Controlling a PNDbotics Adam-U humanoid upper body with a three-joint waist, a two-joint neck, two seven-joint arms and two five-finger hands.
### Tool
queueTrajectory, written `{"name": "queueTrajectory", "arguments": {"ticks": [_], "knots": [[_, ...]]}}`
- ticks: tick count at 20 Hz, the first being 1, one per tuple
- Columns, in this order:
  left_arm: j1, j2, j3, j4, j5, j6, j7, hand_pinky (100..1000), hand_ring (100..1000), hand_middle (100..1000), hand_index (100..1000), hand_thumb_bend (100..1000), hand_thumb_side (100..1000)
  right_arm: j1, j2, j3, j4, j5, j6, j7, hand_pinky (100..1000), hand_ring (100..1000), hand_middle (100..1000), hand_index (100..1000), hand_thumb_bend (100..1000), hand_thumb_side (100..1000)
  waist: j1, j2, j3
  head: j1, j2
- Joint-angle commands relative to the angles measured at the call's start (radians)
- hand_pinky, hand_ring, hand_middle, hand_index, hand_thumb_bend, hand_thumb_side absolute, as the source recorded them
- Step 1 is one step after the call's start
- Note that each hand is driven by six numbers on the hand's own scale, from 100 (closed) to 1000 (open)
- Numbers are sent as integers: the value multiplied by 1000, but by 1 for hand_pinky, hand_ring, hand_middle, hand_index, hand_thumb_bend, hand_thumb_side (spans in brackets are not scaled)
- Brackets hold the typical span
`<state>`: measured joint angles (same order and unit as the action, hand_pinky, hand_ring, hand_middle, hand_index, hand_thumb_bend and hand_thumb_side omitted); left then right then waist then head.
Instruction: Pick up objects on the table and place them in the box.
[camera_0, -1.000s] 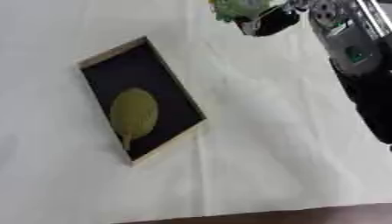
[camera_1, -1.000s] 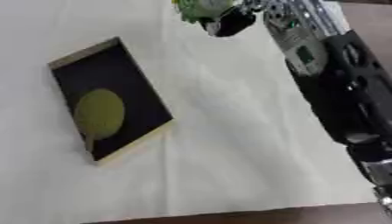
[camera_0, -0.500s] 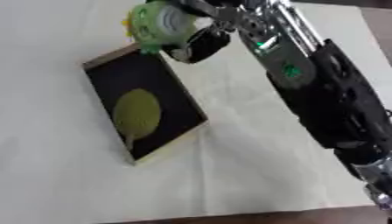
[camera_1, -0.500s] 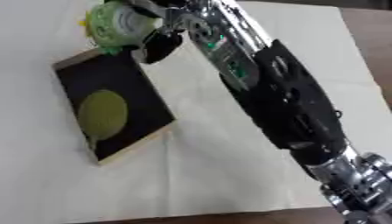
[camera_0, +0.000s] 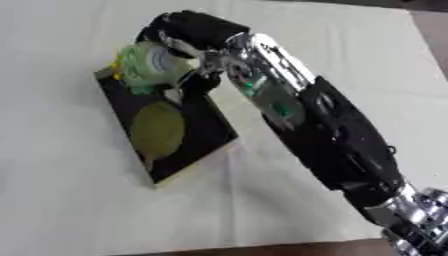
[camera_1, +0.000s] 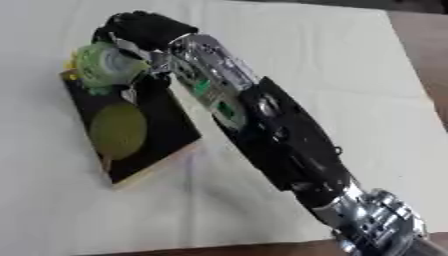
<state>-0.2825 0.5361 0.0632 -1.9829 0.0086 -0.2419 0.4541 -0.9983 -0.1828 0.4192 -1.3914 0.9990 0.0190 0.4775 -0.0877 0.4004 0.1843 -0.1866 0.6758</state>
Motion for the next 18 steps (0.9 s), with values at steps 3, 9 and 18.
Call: {"name": "queueTrajectory", "arguments": {"ticks": [3,9,18], "knots": [[-8,10,1,-17,1,1,-3,725,814,835,849,497,684,-8,38,-13,83,60,-1,-71,871,783,674,843,221,227,8,-13,4,-6,-10],[-8,8,1,-17,2,1,-4,725,814,836,848,496,684,-4,49,-7,106,93,-48,-65,909,858,751,884,305,380,7,-13,4,-9,-11],[-7,9,1,-17,4,1,-5,725,814,837,849,496,684,-5,40,-12,9,122,-46,-83,930,896,789,911,276,468,12,-19,-2,-13,-9]]}}
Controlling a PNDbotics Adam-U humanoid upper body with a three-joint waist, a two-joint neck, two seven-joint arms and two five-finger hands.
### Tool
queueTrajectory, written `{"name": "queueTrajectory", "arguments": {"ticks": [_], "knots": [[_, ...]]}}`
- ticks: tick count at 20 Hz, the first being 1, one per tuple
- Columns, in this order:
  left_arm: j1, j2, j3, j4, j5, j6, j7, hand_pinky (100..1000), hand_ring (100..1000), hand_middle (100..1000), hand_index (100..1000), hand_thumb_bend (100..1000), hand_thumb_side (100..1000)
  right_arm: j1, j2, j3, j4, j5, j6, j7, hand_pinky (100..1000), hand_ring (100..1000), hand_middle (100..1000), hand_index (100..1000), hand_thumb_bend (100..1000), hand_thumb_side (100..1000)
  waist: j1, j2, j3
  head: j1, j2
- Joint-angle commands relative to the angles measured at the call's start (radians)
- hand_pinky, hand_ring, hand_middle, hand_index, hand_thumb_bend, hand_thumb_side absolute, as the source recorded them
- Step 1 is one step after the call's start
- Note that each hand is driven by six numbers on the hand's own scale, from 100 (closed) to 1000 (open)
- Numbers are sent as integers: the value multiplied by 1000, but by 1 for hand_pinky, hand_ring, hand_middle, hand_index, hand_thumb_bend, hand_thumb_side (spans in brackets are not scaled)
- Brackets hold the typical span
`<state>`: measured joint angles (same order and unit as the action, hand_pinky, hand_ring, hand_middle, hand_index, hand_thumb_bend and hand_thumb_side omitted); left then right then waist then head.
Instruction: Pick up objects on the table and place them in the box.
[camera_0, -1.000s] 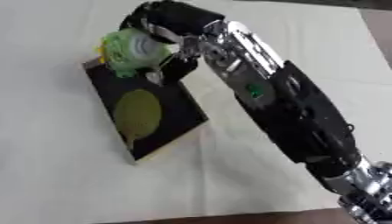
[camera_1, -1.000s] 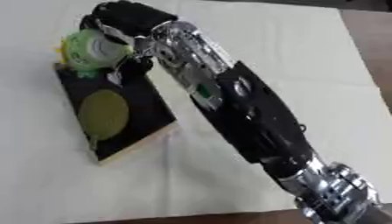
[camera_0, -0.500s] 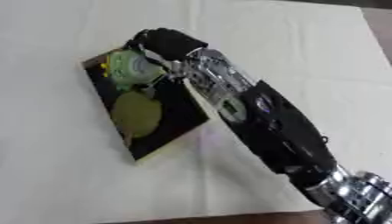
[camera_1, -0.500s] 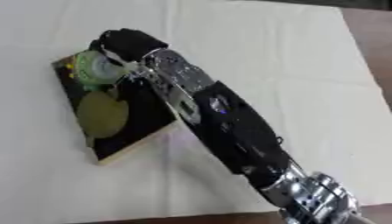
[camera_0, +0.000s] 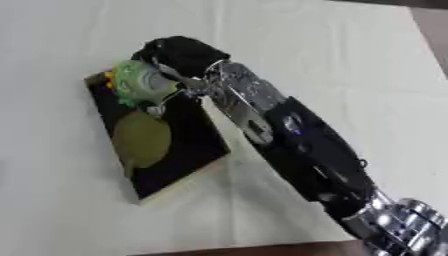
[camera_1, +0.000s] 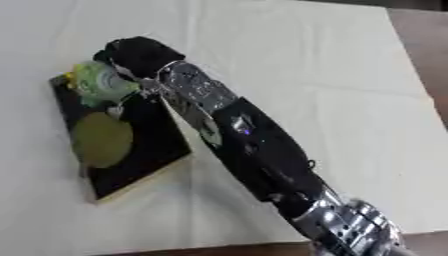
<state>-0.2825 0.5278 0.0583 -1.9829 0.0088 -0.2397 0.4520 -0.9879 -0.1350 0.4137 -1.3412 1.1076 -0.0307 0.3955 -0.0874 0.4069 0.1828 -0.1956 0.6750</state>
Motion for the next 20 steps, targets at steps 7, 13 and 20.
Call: {"name": "queueTrajectory", "arguments": {"ticks": [7,13,20], "knots": [[-8,19,5,-17,6,-1,-4,726,814,838,849,498,683,-14,-9,-23,-100,21,23,8,934,898,791,914,270,412,15,-29,-6,-4,-4],[-8,20,4,-17,7,-2,-5,726,815,839,849,496,683,-12,-16,-42,-175,-41,44,31,933,885,777,912,218,434,17,-33,-8,-6,-3],[-10,22,7,-17,7,-3,-3,726,815,840,849,496,682,-11,-64,-93,-299,-270,78,60,927,842,738,905,100,487,17,-38,-10,9,2]]}}
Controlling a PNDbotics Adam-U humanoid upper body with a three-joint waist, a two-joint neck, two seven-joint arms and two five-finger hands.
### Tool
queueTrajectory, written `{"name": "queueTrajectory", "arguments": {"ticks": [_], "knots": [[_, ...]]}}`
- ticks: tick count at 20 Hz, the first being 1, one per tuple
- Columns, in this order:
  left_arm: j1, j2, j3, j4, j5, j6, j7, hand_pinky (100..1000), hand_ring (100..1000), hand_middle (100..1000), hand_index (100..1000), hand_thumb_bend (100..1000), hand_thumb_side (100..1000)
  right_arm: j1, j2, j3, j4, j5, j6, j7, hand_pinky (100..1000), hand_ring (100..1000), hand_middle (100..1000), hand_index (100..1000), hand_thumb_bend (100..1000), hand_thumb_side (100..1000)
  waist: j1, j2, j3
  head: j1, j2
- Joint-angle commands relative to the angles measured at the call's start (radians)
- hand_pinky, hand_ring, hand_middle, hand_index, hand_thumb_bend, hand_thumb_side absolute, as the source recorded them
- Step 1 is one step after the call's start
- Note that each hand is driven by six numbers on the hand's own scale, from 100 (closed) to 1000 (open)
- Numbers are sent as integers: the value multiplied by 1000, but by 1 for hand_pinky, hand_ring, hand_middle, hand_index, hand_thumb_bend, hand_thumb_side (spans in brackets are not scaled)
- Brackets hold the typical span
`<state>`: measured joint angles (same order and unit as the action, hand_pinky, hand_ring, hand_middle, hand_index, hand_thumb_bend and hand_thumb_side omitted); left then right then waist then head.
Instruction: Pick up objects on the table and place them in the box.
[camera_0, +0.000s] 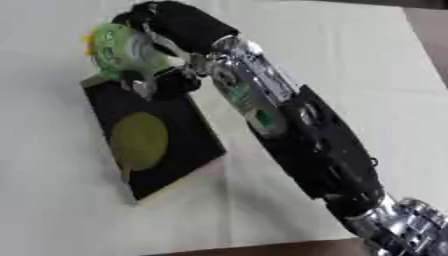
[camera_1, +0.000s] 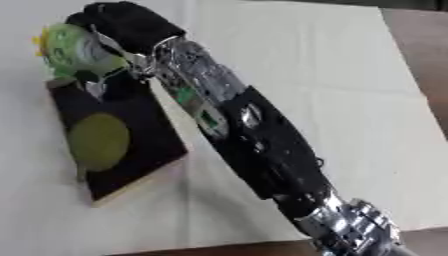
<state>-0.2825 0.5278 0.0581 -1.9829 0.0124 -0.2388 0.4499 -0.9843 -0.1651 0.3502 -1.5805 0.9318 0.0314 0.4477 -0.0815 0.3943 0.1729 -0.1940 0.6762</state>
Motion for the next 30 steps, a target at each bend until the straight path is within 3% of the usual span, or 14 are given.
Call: {"name": "queueTrajectory", "arguments": {"ticks": [1,6,13,18,19,20,21,23,30], "knots": [[-9,23,7,-17,3,-4,0,726,815,840,849,496,682,-18,-47,-41,-75,-144,23,16,928,841,736,905,100,495,11,-27,-1,14,4],[-12,23,5,-17,4,-3,-3,726,815,841,849,496,683,-48,-101,-70,-97,-294,45,67,929,843,740,904,100,531,10,-28,-3,48,19],[-16,24,4,-17,6,-2,-5,725,815,843,849,499,678,-65,-118,-61,-64,-322,39,109,928,844,747,903,100,508,8,-24,-1,64,21],[-21,20,1,-17,9,-3,-9,725,816,843,849,494,683,-58,-71,3,57,-208,3,131,926,856,764,904,133,450,7,-23,6,43,12],[-21,20,1,-17,10,-3,-9,725,816,844,849,493,683,-54,-55,11,84,-171,-7,126,926,859,768,902,214,349,8,-22,8,37,9],[-20,19,1,-17,10,-3,-9,725,816,844,849,494,682,-48,-39,17,113,-130,-15,117,927,861,770,902,211,328,8,-21,10,32,6],[-20,19,2,-17,10,-3,-9,725,816,844,849,494,682,-42,-23,21,140,-95,-21,108,928,863,767,896,295,195,7,-21,11,27,4],[-19,17,2,-17,11,-3,-8,725,816,844,849,493,681,-34,3,25,188,-43,-28,90,928,862,761,887,404,100,6,-20,13,20,1],[-18,14,2,-17,13,-3,-9,725,816,845,849,492,679,-19,41,29,251,-4,-26,55,928,856,751,875,380,100,4,-19,11,8,-1]]}}
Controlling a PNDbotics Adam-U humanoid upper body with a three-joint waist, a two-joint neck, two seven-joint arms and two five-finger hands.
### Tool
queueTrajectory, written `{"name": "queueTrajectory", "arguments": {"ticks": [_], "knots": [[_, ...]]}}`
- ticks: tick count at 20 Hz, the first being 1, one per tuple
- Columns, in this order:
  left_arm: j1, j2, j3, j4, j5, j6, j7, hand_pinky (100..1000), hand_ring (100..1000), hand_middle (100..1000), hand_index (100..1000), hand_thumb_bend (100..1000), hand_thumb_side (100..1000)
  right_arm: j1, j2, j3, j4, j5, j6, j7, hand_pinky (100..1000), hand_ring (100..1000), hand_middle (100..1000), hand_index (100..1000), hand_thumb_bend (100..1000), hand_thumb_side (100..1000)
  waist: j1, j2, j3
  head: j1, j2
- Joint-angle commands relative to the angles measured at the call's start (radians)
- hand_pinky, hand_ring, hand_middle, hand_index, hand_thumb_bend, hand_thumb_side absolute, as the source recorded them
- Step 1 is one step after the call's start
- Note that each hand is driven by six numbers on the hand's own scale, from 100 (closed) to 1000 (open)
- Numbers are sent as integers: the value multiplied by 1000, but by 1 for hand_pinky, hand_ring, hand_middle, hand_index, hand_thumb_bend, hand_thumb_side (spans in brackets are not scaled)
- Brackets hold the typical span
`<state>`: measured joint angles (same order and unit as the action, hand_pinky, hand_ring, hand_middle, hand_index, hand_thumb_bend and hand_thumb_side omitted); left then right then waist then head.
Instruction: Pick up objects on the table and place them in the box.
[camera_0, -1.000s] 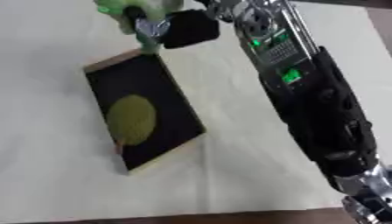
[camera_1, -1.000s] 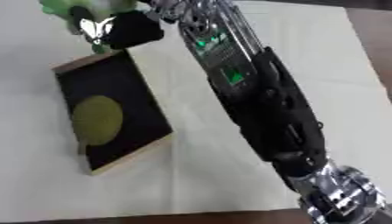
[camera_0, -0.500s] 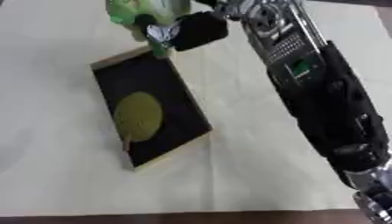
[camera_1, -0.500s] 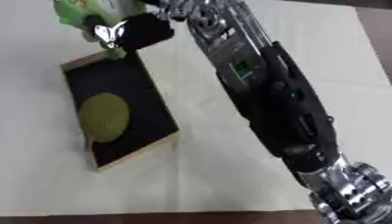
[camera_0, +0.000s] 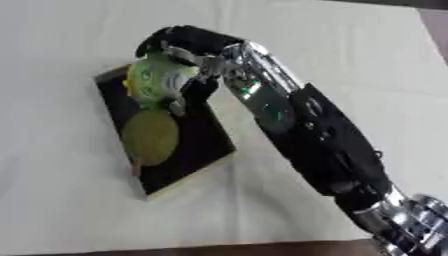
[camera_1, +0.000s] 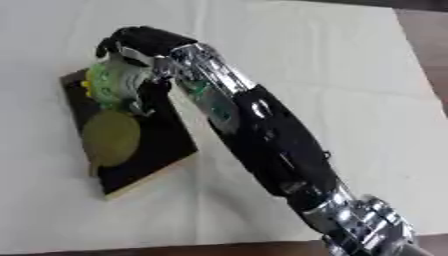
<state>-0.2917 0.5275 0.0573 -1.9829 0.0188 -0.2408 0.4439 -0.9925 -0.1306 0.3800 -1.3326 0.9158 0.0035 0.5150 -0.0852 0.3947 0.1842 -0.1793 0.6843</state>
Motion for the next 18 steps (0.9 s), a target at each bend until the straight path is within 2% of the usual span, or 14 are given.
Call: {"name": "queueTrajectory", "arguments": {"ticks": [1,4,6,11,14,16,17,18], "knots": [[-9,13,3,-17,7,-1,-3,725,816,845,849,491,678,-9,11,0,9,13,5,-16,928,856,751,874,378,100,8,-18,0,-10,-9],[-9,12,2,-17,7,0,-4,724,816,845,849,490,678,-6,18,2,23,22,7,-27,932,859,753,871,354,100,10,-17,0,-16,-7],[-7,12,3,-17,7,1,-4,724,816,845,849,488,674,-6,21,1,24,35,9,-40,932,855,749,864,294,100,11,-16,-1,-21,-6],[-7,11,2,-17,7,1,-5,724,818,845,849,486,670,-6,26,0,6,54,44,-115,933,849,742,847,381,100,13,-14,-4,-31,-3],[-6,12,2,-17,7,1,-5,724,818,846,849,486,670,-7,24,2,-16,60,70,-156,935,850,744,848,384,100,14,-14,-5,-33,-1],[-6,12,2,-17,7,1,-6,724,818,846,849,487,673,-8,22,7,-31,69,74,-166,941,860,758,865,325,100,15,-16,-6,-34,1],[-6,12,2,-17,7,1,-6,724,819,846,849,487,674,-8,21,11,-38,79,67,-160,947,869,770,881,492,100,16,-16,-6,-35,2],[-6,13,2,-17,7,1,-7,724,819,846,848,487,674,-9,19,14,-46,94,57,-151,950,879,781,889,437,118,16,-17,-7,-35,2]]}}
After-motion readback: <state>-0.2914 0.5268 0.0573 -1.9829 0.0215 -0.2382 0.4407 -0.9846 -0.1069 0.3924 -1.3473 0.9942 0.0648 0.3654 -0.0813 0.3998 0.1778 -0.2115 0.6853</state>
